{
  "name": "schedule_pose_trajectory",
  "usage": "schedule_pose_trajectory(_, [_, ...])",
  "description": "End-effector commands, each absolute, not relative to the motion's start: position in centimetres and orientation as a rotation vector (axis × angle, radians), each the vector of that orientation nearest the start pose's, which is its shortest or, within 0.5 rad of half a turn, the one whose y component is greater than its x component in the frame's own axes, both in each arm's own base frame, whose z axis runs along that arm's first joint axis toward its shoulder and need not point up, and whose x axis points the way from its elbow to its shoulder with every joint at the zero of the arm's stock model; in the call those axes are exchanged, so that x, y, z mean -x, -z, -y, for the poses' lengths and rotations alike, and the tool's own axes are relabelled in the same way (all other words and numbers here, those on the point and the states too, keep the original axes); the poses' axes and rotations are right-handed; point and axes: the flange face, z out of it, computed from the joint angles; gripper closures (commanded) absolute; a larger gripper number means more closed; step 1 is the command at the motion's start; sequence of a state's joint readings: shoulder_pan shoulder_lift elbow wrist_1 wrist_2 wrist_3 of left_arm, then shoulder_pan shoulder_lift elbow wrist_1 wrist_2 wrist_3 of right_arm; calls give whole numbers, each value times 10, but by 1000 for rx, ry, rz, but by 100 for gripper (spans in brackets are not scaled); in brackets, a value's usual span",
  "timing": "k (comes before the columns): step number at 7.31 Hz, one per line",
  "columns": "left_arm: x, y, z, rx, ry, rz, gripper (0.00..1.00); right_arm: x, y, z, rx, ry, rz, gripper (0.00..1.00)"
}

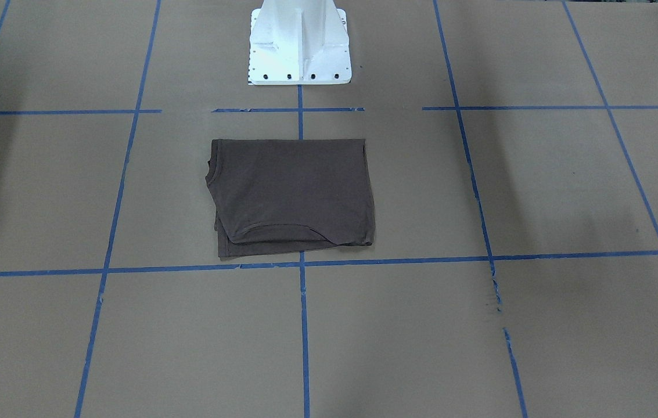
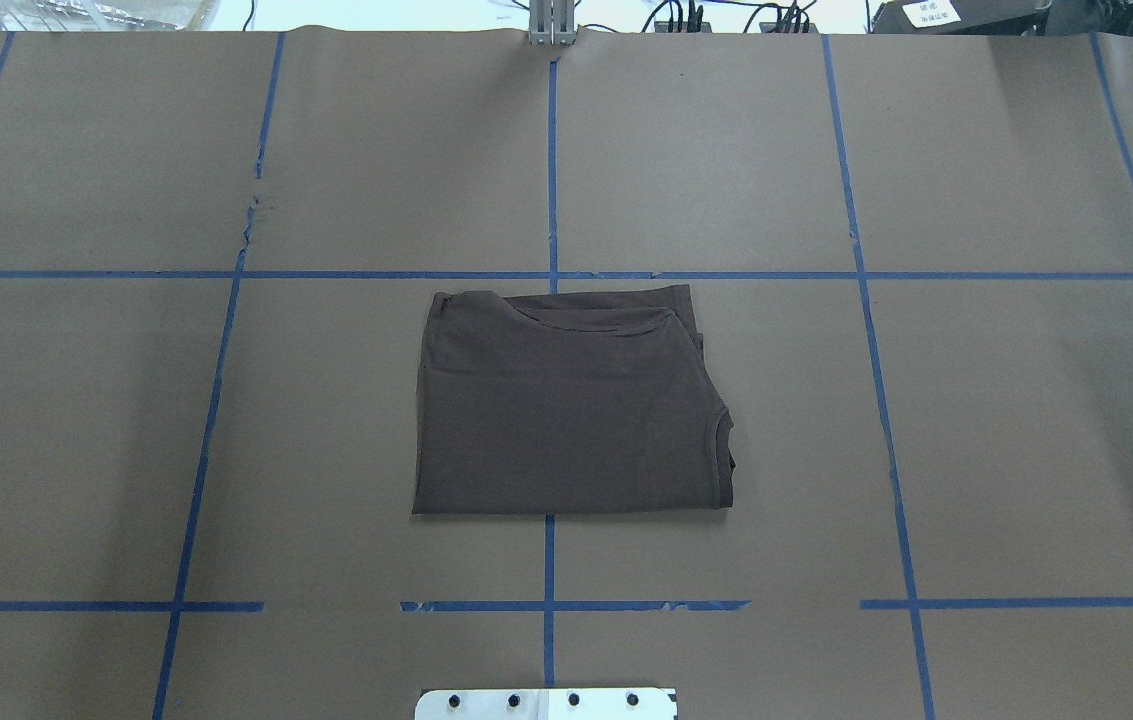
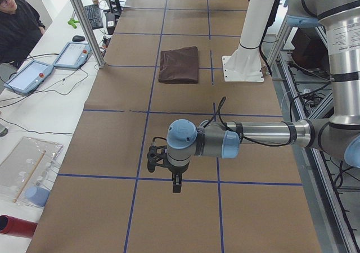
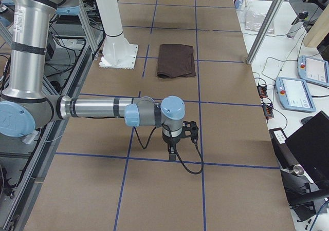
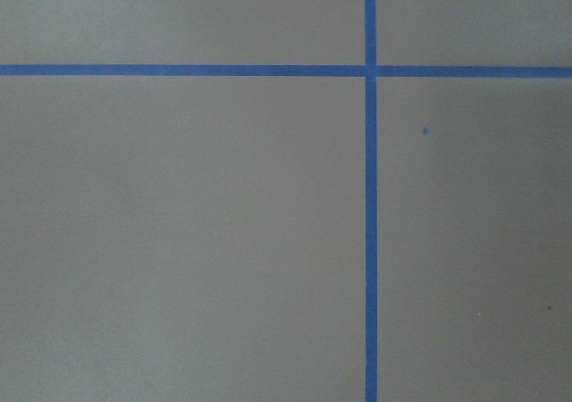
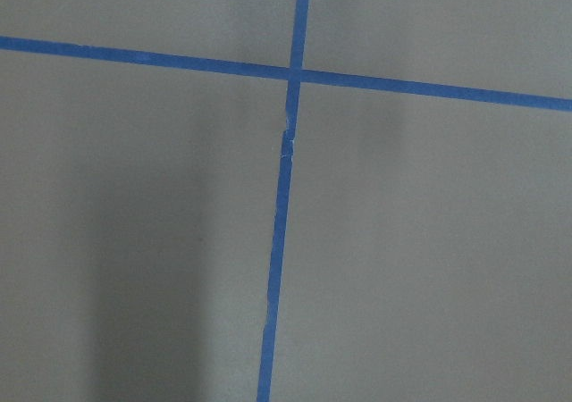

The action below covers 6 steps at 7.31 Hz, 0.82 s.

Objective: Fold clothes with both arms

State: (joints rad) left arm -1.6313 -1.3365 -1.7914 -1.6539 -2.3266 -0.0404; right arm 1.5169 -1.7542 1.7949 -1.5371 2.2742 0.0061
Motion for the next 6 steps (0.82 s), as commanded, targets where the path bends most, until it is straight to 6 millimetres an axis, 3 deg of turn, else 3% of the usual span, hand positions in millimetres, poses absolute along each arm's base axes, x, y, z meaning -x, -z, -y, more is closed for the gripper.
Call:
schedule_pose_trajectory(1, [90, -647, 394, -82, 62, -759, 0, -46, -631, 424, -54, 73, 710, 0])
schedule_pose_trajectory(3, [90, -638, 397, -140, 44, -753, 0, -45, -631, 424, -53, 75, 710, 0])
schedule_pose_trajectory(6, [89, -639, 397, -137, 46, -755, 0, -45, -633, 423, -50, 76, 715, 0])
